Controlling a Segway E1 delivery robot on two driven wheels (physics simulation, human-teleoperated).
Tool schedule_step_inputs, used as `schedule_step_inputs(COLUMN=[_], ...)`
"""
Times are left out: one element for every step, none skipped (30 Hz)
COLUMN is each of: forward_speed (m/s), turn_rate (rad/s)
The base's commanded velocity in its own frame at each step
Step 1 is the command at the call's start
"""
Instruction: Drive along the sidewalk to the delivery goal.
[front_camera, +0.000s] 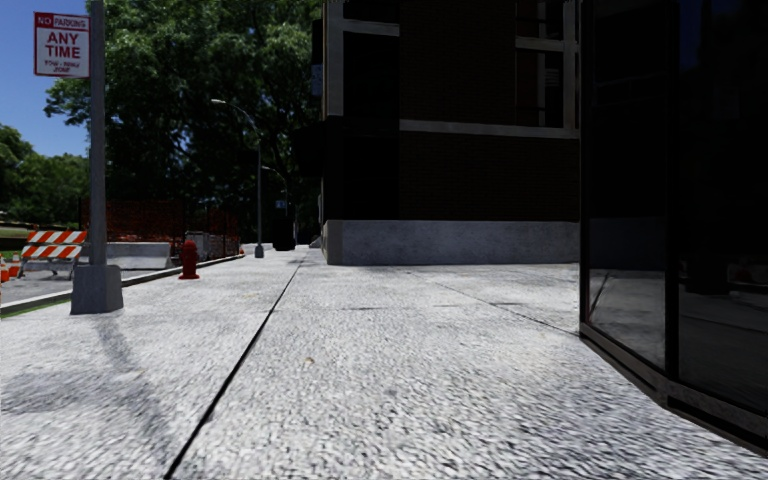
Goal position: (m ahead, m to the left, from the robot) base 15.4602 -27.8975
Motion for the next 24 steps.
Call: schedule_step_inputs(forward_speed=[1.77, 1.77, 1.77, 1.77, 1.77, 1.77, 1.77, 1.77, 1.77, 1.77, 1.77, 1.77, 1.77, 1.77, 1.79, 1.8, 1.8, 1.8, 1.8, 1.8, 1.8, 1.8, 1.8, 1.8], turn_rate=[-0.41, -0.41, -0.41, -0.41, -0.39, -0.39, -0.28, -0.23, -0.2, -0.2, -0.18, -0.07, -0.07, 0.0, 0.0, 0.0, 0.0, 0.0, 0.0, -0.1, -0.1, -0.19, -0.27, -0.36])
